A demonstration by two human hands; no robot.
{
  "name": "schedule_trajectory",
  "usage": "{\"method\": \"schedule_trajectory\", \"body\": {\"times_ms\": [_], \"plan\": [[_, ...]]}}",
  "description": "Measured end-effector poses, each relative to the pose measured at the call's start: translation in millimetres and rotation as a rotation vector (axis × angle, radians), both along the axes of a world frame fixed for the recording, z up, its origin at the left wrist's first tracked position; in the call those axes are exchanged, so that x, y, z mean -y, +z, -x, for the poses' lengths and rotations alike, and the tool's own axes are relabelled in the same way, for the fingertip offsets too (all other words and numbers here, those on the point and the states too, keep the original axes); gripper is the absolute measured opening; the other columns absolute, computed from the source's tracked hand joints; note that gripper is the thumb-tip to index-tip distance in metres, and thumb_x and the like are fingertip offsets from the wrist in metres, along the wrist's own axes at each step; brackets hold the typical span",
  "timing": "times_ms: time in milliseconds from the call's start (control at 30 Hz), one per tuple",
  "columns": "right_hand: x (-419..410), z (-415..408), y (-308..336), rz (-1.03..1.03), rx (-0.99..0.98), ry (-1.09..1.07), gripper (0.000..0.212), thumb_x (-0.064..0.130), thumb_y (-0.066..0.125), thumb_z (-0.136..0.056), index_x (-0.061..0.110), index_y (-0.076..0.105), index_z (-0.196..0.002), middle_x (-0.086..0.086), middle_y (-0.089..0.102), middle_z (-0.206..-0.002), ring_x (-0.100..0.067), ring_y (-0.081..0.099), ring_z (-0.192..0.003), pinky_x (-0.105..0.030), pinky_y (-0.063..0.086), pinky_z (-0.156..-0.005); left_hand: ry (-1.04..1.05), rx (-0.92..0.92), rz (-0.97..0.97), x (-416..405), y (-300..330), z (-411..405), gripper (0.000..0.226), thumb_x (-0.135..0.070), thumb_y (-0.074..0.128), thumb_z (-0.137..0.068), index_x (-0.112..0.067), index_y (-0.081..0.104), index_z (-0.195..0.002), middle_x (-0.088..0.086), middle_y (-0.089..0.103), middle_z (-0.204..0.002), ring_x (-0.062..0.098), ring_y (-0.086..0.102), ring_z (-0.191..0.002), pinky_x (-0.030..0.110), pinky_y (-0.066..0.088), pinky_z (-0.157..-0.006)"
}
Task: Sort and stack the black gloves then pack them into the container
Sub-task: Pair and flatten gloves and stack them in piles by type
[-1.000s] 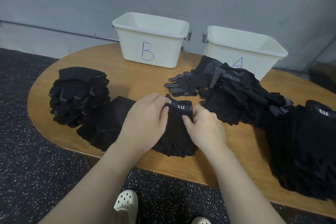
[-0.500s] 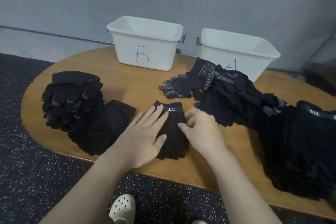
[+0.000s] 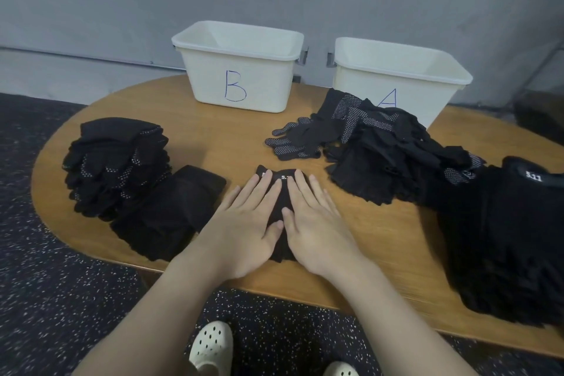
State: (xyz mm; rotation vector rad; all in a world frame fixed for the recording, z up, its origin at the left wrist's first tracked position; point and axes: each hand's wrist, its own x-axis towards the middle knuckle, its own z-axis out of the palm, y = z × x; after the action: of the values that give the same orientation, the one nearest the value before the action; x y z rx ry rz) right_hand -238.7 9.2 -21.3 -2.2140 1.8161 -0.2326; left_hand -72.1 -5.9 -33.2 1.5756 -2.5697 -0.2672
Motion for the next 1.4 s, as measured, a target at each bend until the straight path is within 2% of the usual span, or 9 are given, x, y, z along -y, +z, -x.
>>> {"method": "schedule_trajectory", "body": {"times_ms": [167, 400, 533, 633, 700, 967, 1200, 1333, 1400], "plan": [[2, 0, -2, -0.060, -0.063, -0.010, 0.061, 0.044, 0.010, -0.111, 0.027, -0.017, -0.162, 0.011, -0.026, -0.167, -0.013, -0.025, -0.155, -0.038, -0.012, -0.128, 0.014, -0.017, -0.035, 1, 1, -1, 0.087, -0.062, -0.011, -0.082, -0.027, -0.019, -0.161, -0.008, -0.027, -0.167, 0.008, -0.026, -0.153, 0.027, -0.017, -0.122], [0, 0, 2, -0.056, -0.006, -0.017, 0.061, 0.045, 0.016, -0.111, 0.028, -0.010, -0.164, 0.011, -0.018, -0.170, -0.012, -0.017, -0.157, -0.038, -0.009, -0.129, 0.046, -0.155, -0.072, 1, 6, -2, 0.072, -0.047, 0.032, -0.108, -0.029, -0.010, -0.163, -0.009, -0.017, -0.169, 0.006, -0.014, -0.155, 0.025, -0.009, -0.124], [1, 1, 17, -0.005, 0.132, -0.103, 0.057, 0.049, 0.033, -0.109, 0.026, 0.033, -0.161, 0.011, 0.020, -0.170, -0.015, 0.021, -0.156, -0.035, 0.016, -0.125, 0.150, -0.629, -0.097, 1, 11, -8, 0.063, -0.039, 0.048, -0.105, -0.032, 0.022, -0.162, -0.012, 0.026, -0.167, 0.003, 0.016, -0.154, 0.041, 0.013, -0.130], [6, 2, 26, 0.135, 0.315, -0.251, 0.037, 0.047, 0.044, -0.105, 0.026, 0.069, -0.124, 0.009, 0.063, -0.131, -0.018, 0.060, -0.121, -0.036, 0.048, -0.098, 0.244, -0.762, 0.006, 0, 19, -6, 0.044, -0.034, 0.048, -0.107, -0.024, 0.052, -0.150, -0.016, 0.058, -0.141, 0.004, 0.050, -0.134, 0.040, 0.039, -0.119], [9, 4, 30, 0.176, 0.360, -0.323, 0.031, 0.045, 0.049, -0.103, 0.024, 0.069, -0.115, 0.009, 0.063, -0.114, -0.018, 0.062, -0.107, -0.034, 0.049, -0.086, 0.309, -0.755, 0.071, 2, 23, 0, 0.038, -0.031, 0.049, -0.107, -0.021, 0.061, -0.141, -0.011, 0.066, -0.131, 0.005, 0.059, -0.123, 0.038, 0.048, -0.110], [30, 10, 27, -0.010, 0.166, -0.408, 0.049, 0.058, 0.048, -0.100, 0.014, 0.061, -0.117, -0.003, 0.050, -0.116, -0.028, 0.052, -0.117, -0.036, 0.040, -0.080, 0.422, -0.734, 0.257, 15, 21, 12, 0.022, -0.033, 0.064, -0.099, -0.019, 0.076, -0.110, -0.011, 0.075, -0.090, 0.006, 0.070, -0.083, 0.040, 0.061, -0.083], [40, 8, 28, -0.071, 0.175, -0.445, 0.052, 0.063, 0.054, -0.097, 0.012, 0.064, -0.098, -0.004, 0.045, -0.109, -0.030, 0.048, -0.119, -0.036, 0.039, -0.079, 0.410, -0.523, 0.276, 26, 11, 17, 0.022, -0.031, 0.066, -0.099, -0.018, 0.073, -0.115, -0.002, 0.076, -0.100, 0.022, 0.070, -0.095, 0.049, 0.052, -0.093], [46, 5, 27, -0.078, 0.269, -0.459, 0.048, 0.056, 0.067, -0.092, 0.015, 0.050, -0.074, -0.006, 0.054, -0.100, -0.031, 0.056, -0.105, -0.037, 0.045, -0.077, 0.405, -0.395, 0.224, 31, 7, 21, 0.021, -0.031, 0.056, -0.102, -0.018, 0.069, -0.114, -0.002, 0.069, -0.098, 0.024, 0.062, -0.096, 0.042, 0.043, -0.090], [47, 3, 25, -0.067, 0.327, -0.467, 0.044, 0.052, 0.070, -0.092, 0.014, 0.052, -0.078, -0.005, 0.062, -0.094, -0.030, 0.062, -0.093, -0.040, 0.051, -0.073, 0.410, -0.371, 0.208, 33, 6, 21, 0.022, -0.031, 0.055, -0.102, -0.018, 0.068, -0.114, -0.001, 0.068, -0.099, 0.025, 0.061, -0.097, 0.042, 0.042, -0.089]]}}
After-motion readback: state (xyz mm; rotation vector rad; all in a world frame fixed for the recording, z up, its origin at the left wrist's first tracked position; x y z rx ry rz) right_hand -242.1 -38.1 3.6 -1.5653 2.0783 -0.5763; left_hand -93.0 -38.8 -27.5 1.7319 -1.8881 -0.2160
